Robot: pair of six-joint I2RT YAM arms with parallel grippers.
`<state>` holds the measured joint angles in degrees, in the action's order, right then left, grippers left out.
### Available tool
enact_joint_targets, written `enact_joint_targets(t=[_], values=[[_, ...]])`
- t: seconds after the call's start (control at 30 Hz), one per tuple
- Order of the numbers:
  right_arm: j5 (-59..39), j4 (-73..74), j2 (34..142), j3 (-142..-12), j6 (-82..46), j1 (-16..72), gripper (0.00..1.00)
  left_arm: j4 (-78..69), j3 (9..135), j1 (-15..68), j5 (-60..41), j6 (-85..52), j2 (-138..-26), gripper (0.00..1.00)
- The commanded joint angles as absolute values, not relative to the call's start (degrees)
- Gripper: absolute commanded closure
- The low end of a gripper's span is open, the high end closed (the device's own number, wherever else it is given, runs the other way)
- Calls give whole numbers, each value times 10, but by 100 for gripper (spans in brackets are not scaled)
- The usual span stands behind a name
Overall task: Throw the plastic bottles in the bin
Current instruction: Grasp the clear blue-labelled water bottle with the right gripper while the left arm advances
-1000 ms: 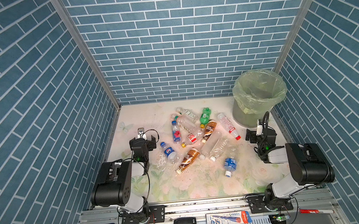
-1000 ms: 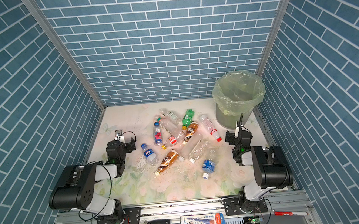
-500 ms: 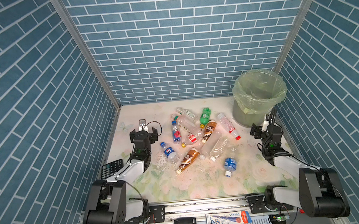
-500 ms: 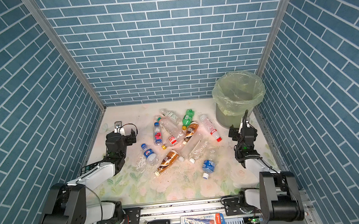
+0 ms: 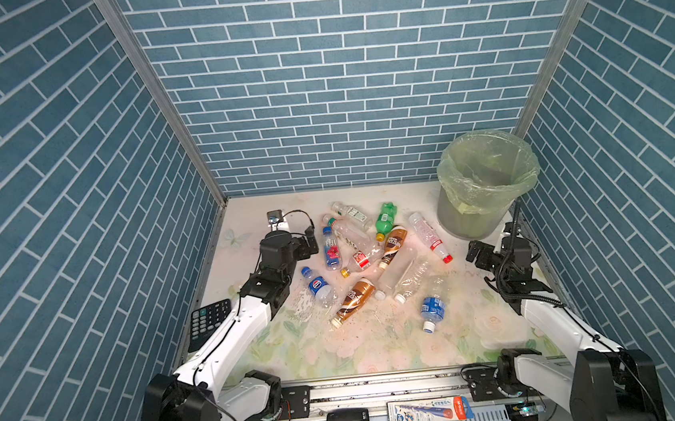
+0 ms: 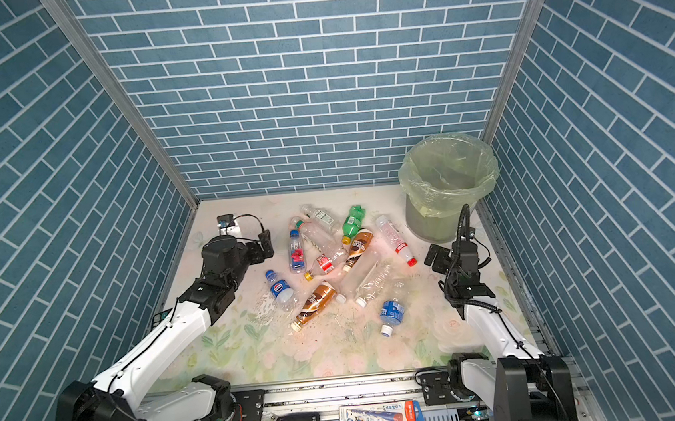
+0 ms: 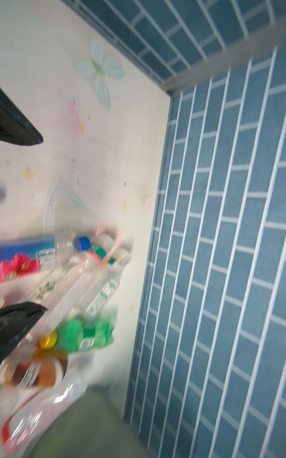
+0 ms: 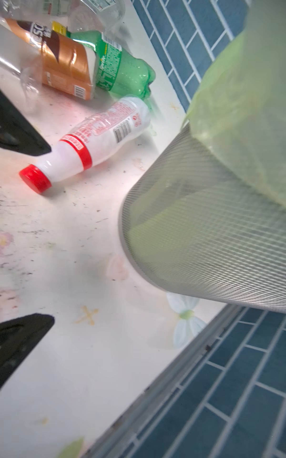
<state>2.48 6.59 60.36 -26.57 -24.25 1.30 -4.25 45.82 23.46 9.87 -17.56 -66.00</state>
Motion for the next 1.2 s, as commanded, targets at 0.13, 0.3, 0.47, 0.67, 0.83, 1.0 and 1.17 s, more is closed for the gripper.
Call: enact_joint_targets(t=[0.13,0.3,0.47,0.67,0.83,1.0,1.17], values=[[63,-158,564,-337,-320,76,1,85,543,367,0,-199,-725,1],[62,-230,580,-362,-373,148,1,92,564,412,-17,-212,-762,1],[63,-238,596,-356,-422,216,2,92,562,431,-25,-218,-769,1],[102,-240,614,-344,-460,287,2,101,557,440,-36,-221,-768,1],[96,-224,630,-337,-487,325,4,115,559,442,-34,-216,-769,1],[103,-199,653,-323,-504,349,15,110,556,442,-34,-219,-771,1],[102,-181,680,-317,-512,360,22,106,559,444,-45,-221,-778,1]])
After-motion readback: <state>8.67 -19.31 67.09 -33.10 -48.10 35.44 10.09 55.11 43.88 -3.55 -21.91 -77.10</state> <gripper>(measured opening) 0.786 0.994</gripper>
